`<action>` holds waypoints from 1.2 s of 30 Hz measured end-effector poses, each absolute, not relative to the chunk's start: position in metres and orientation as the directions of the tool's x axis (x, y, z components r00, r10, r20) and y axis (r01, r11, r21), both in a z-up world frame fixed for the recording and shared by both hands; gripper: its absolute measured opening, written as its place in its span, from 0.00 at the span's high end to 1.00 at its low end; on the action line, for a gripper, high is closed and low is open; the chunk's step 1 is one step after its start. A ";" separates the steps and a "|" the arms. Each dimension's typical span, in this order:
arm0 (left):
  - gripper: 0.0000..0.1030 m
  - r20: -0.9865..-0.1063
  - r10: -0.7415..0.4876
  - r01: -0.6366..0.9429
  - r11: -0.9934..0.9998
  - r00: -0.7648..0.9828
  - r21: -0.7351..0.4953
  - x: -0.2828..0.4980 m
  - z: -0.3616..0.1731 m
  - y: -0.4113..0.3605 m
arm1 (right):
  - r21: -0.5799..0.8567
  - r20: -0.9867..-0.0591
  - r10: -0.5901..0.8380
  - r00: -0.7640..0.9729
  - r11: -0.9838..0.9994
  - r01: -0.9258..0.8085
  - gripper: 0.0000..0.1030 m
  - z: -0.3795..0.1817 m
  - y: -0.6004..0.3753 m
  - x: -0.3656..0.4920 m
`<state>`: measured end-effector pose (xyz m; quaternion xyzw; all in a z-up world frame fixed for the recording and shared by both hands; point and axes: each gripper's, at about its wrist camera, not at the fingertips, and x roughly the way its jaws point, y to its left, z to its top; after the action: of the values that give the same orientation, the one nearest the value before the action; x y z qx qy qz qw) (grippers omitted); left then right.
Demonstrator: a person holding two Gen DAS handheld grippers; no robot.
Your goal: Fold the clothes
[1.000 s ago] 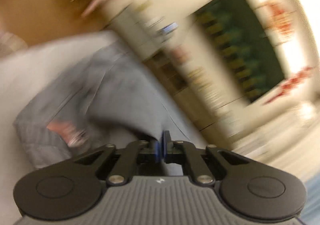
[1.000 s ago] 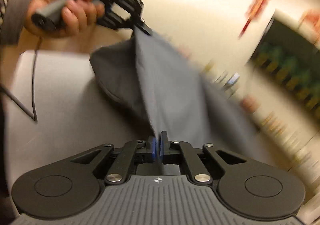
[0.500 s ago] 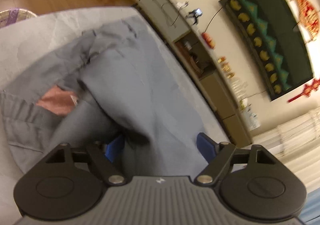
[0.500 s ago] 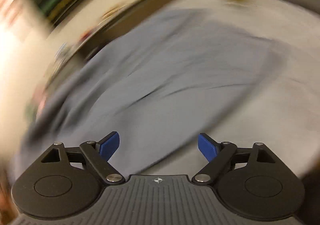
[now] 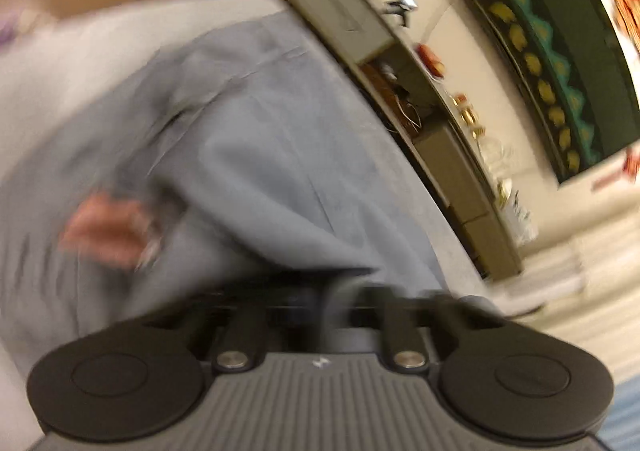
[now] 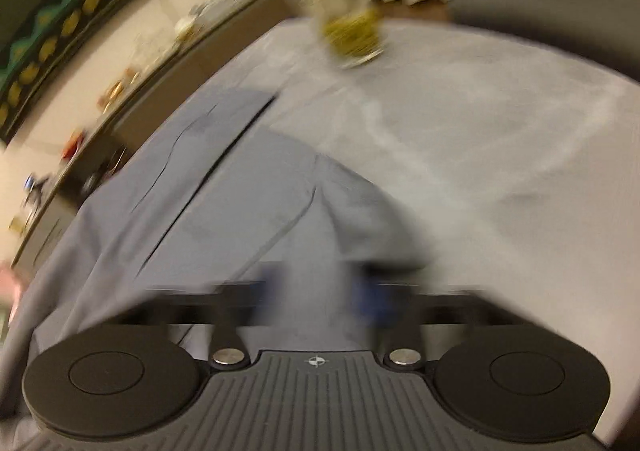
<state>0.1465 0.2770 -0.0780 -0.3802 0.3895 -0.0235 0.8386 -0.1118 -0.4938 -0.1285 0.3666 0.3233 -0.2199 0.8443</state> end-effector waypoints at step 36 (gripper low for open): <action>0.55 -0.763 0.117 -0.457 0.853 0.636 -0.250 0.039 -0.074 0.329 | -0.107 -0.473 -0.261 0.841 0.965 0.239 0.53 -0.087 -0.390 -0.064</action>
<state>0.0388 0.3293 -0.0744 -0.2159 0.3942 0.1633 0.8783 -0.0642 -0.3896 -0.0872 -0.0217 0.2497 -0.1304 0.9593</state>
